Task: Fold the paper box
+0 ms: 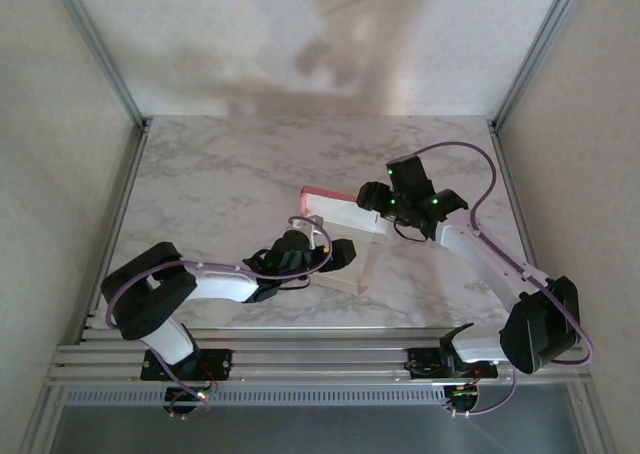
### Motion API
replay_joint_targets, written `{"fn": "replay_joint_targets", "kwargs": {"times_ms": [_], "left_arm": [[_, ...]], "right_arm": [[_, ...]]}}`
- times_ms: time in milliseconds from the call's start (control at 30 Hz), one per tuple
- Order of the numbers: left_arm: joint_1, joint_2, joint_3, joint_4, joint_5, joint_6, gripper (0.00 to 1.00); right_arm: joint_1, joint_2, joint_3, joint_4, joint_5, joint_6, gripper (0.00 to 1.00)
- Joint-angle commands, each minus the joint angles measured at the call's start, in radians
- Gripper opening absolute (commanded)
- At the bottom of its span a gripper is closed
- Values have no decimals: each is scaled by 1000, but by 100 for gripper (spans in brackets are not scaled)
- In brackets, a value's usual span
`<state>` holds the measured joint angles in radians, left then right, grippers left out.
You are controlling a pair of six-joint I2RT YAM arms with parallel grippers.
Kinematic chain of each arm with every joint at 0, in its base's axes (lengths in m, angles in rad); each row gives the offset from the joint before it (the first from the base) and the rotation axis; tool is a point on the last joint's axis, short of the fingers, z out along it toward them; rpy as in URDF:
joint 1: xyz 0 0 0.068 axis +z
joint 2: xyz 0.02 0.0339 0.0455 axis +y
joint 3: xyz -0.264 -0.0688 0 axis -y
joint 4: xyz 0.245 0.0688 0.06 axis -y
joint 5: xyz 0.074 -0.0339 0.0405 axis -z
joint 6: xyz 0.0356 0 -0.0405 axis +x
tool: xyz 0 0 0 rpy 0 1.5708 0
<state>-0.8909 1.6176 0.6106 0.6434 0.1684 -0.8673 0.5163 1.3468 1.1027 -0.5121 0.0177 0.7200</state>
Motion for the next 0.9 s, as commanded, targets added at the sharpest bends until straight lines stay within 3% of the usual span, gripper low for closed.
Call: {"fn": "replay_joint_targets", "kwargs": {"times_ms": [0,533,867], "left_arm": [[9,19,-17,-37,-8,30,100],[10,31,-120,75,-34,-33,100],[-1,39,-150,116,-33,-56,99]], "right_arm": [[-5,25,-10,31,42,32,70],[-4,41,-89,113,88,104,59],[-4,10,-166,238,49,214,45]]}}
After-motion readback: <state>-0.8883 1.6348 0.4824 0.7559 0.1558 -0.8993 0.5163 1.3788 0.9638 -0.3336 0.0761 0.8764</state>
